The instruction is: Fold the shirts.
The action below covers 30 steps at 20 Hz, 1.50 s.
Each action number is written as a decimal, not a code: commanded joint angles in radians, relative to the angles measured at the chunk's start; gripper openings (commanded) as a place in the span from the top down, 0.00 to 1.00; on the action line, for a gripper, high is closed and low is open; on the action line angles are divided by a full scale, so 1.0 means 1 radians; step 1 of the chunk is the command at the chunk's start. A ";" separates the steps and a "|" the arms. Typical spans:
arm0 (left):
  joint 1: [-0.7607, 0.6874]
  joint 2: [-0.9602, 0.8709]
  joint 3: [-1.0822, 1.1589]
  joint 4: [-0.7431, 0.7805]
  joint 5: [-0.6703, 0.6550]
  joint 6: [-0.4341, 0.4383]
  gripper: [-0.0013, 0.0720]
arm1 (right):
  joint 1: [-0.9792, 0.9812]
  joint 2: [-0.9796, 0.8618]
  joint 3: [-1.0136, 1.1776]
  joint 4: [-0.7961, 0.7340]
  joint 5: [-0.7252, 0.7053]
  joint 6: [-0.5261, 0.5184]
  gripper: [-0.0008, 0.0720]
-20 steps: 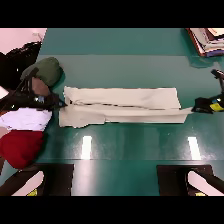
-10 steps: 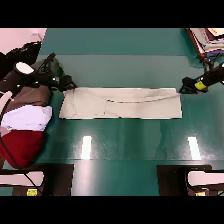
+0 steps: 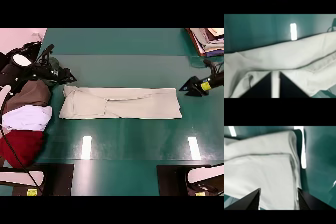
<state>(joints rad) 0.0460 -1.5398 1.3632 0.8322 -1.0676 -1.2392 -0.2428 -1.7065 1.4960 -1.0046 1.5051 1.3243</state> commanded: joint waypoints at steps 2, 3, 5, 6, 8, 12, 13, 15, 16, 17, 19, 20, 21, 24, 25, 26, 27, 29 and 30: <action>-0.039 -0.001 0.009 -0.002 -0.051 0.008 0.94 | -0.085 -0.007 -0.163 0.051 0.003 -0.126 0.25; -0.058 -0.001 0.009 -0.002 -0.047 0.008 0.94 | -0.085 -0.008 -0.195 0.071 -0.017 -0.157 0.25; -0.103 -0.001 0.009 -0.001 -0.028 0.008 0.95 | -0.080 -0.024 -0.233 0.076 -0.047 -0.169 0.26; -0.125 -0.002 0.009 -0.002 -0.018 0.003 0.95 | -0.069 -0.040 -0.237 0.093 -0.045 -0.185 0.26; -0.169 -0.004 0.009 -0.002 -0.005 -0.048 0.95 | -0.034 -0.076 -0.220 0.142 -0.038 -0.192 0.28; -0.253 -0.005 0.009 -0.002 0.063 -0.072 0.95 | 0.030 -0.105 -0.172 0.192 -0.056 -0.195 0.70; -0.276 -0.005 0.009 -0.002 0.099 -0.073 0.95 | 0.040 -0.105 -0.158 0.193 -0.047 -0.206 0.86; -0.333 -0.008 0.010 -0.002 0.180 -0.099 0.95 | 0.053 -0.096 -0.118 0.213 0.028 -0.210 0.97; -0.360 -0.023 0.023 -0.002 0.188 -0.099 0.95 | 0.061 -0.079 -0.098 0.254 0.071 -0.223 0.97; -0.385 -0.050 0.046 -0.002 0.182 -0.099 0.95 | 0.064 -0.056 -0.072 0.288 0.089 -0.222 0.97; -0.439 -0.127 0.111 -0.003 0.159 -0.100 0.95 | 0.084 0.013 -0.011 0.325 0.089 -0.173 0.97; -0.465 -0.172 0.151 -0.003 0.148 -0.101 0.95 | 0.102 0.048 0.030 0.323 0.084 -0.118 0.97; -0.491 -0.217 0.191 -0.003 0.138 -0.115 0.95 | 0.121 0.077 0.072 0.323 0.084 -0.090 0.97; -0.547 -0.325 0.282 -0.003 0.101 -0.124 0.95 | 0.200 0.135 0.204 0.323 0.086 -0.025 0.97; -0.561 -0.352 0.300 -0.002 0.093 -0.134 0.95 | 0.230 0.140 0.251 0.323 0.090 -0.004 0.97; -0.570 -0.366 0.304 -0.003 0.090 -0.151 0.95 | 0.259 0.139 0.293 0.323 0.097 0.013 0.97; -0.576 -0.380 0.305 -0.003 0.087 -0.152 0.95 | 0.288 0.139 0.327 0.323 0.095 0.024 0.97; -0.578 -0.393 0.305 -0.002 0.077 -0.152 0.95 | 0.348 0.132 0.397 0.322 0.093 0.030 0.97; -0.578 -0.396 0.305 -0.002 0.079 -0.152 0.95 | 0.373 0.126 0.429 0.322 0.095 0.034 0.97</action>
<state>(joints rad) -0.5167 -1.9030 1.6524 0.8295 -0.9752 -1.3827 0.0555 -1.5810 1.8259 -0.6865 1.6001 1.3251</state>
